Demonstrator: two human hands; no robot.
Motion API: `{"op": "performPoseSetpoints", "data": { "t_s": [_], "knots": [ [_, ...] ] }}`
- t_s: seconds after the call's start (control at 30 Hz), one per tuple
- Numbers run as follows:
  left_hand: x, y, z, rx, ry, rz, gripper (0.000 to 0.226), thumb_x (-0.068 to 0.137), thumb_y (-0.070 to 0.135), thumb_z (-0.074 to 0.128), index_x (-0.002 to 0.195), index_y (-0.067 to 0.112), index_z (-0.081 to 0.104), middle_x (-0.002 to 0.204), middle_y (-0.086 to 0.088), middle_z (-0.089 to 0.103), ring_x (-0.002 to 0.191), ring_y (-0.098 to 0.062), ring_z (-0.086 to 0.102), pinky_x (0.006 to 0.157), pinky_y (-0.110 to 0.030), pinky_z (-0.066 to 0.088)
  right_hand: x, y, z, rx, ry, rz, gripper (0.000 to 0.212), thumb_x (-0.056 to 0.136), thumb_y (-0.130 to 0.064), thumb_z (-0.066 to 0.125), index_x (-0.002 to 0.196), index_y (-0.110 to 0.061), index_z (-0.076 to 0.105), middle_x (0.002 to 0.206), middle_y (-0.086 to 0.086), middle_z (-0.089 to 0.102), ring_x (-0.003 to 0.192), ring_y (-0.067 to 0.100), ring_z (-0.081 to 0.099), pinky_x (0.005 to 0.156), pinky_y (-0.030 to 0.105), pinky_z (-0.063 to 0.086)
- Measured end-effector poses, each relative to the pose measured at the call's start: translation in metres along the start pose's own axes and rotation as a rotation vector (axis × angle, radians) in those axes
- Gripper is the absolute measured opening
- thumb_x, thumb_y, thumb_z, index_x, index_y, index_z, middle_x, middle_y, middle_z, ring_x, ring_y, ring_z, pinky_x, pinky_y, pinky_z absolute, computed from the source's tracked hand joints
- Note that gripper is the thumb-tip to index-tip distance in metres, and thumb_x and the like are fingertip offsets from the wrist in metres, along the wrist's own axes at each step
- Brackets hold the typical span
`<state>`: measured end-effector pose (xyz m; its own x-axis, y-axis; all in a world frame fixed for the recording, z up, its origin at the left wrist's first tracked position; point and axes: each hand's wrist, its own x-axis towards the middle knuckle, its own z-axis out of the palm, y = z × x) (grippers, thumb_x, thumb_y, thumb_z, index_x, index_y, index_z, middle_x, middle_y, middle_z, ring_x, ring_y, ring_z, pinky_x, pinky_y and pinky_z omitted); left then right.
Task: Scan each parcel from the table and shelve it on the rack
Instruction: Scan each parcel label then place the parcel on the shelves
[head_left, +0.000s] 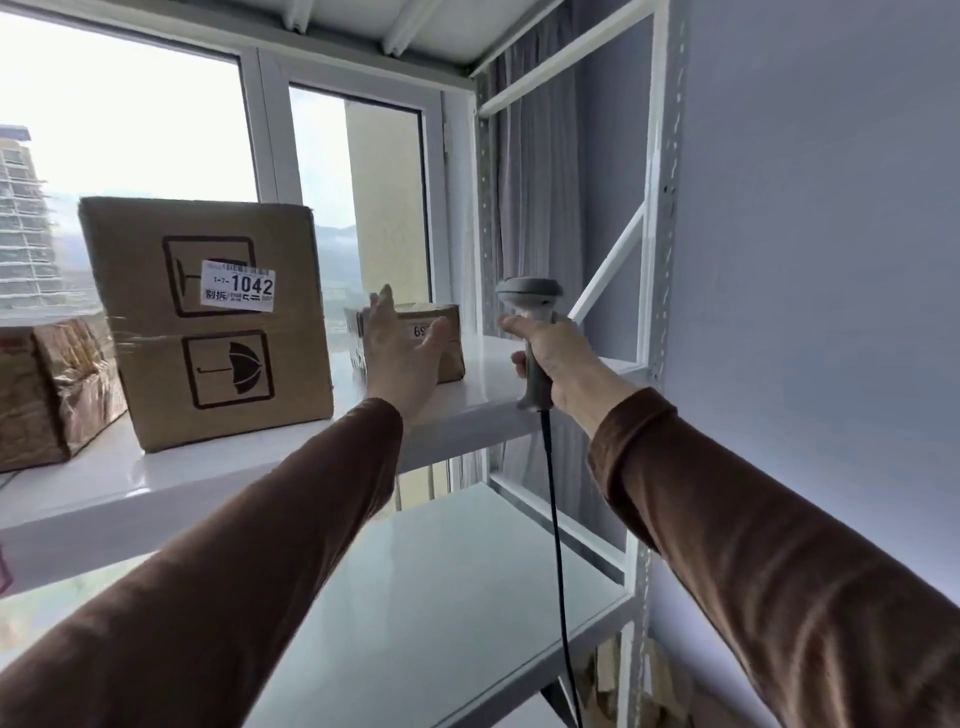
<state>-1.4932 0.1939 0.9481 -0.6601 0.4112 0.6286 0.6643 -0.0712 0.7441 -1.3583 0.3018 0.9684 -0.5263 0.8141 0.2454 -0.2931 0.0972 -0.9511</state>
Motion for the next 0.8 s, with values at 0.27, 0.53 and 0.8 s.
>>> {"op": "performPoseSetpoints", "data": {
  "t_s": [0.27, 0.53, 0.8],
  "knots": [
    [-0.111, 0.019, 0.084, -0.288, -0.401, -0.030, 0.070, 0.104, 0.038, 0.060, 0.163, 0.028, 0.023, 0.169, 0.000, 0.026, 0.154, -0.020, 0.028, 0.125, -0.040, 0.025, -0.090, 0.027, -0.093, -0.172, 0.186, 0.033, 0.035, 0.083, -0.038, 0.083, 0.105, -0.017, 0.066, 0.091, 0.002, 0.067, 0.057, 0.012, 0.054, 0.055, 0.025, 0.048],
    [-0.247, 0.000, 0.189, -0.355, -0.756, -0.267, 0.070, 0.102, 0.042, 0.060, 0.162, 0.023, 0.029, 0.165, -0.003, 0.037, 0.149, -0.025, 0.040, 0.121, -0.051, 0.036, -0.193, 0.096, -0.234, -0.291, 0.453, 0.278, 0.032, 0.088, -0.026, 0.080, 0.108, -0.010, 0.063, 0.099, 0.009, 0.067, 0.060, 0.013, 0.051, 0.056, 0.027, 0.046],
    [-0.360, -0.025, 0.270, -0.291, -0.993, -0.459, 0.073, 0.103, 0.037, 0.061, 0.162, 0.013, 0.027, 0.168, -0.009, 0.031, 0.152, -0.026, 0.035, 0.123, -0.043, 0.032, -0.280, 0.166, -0.358, -0.308, 0.722, 0.455, 0.015, 0.092, -0.011, 0.073, 0.095, -0.004, 0.060, 0.067, 0.008, 0.060, 0.034, 0.008, 0.047, 0.037, 0.016, 0.037]
  ]
}}
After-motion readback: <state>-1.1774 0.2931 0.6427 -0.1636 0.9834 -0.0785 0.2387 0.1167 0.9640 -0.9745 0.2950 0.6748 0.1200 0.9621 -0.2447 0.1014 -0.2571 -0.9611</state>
